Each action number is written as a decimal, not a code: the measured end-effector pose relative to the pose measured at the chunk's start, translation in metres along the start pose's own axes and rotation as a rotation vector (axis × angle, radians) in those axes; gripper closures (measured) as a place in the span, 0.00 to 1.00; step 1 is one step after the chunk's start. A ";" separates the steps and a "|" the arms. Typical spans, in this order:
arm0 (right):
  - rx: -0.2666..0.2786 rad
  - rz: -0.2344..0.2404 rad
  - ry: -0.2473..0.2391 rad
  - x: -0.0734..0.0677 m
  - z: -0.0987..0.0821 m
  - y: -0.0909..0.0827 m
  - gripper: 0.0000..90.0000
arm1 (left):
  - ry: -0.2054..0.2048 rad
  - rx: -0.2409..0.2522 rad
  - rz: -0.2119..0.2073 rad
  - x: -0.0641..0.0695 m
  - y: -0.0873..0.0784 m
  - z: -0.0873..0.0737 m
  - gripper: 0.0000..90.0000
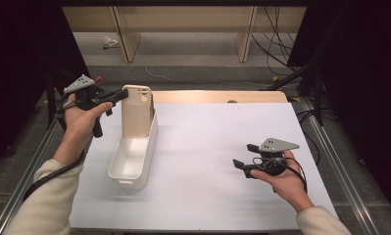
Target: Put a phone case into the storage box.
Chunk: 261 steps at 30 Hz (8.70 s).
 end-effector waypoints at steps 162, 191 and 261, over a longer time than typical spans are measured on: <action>0.000 0.015 0.014 0.000 -0.001 0.002 0.25 | 0.024 -0.129 0.197 -0.055 0.037 -0.058 0.60; 0.000 0.012 0.013 0.000 -0.001 0.001 0.25 | -0.019 -0.196 0.057 0.015 0.001 -0.075 0.02; 0.009 -0.008 0.037 0.008 -0.016 -0.027 0.24 | 0.127 -0.189 -0.030 0.086 -0.044 -0.124 0.00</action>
Point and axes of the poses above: each handheld gripper's, and its own axes: y roughly forward along the jaws, z roughly out of its top, x roughly to its right, the point moved 6 cm from there along y, roughly forward along the jaws, and after that the axes turned 11 degrees about -z, right-handed, at the moved point
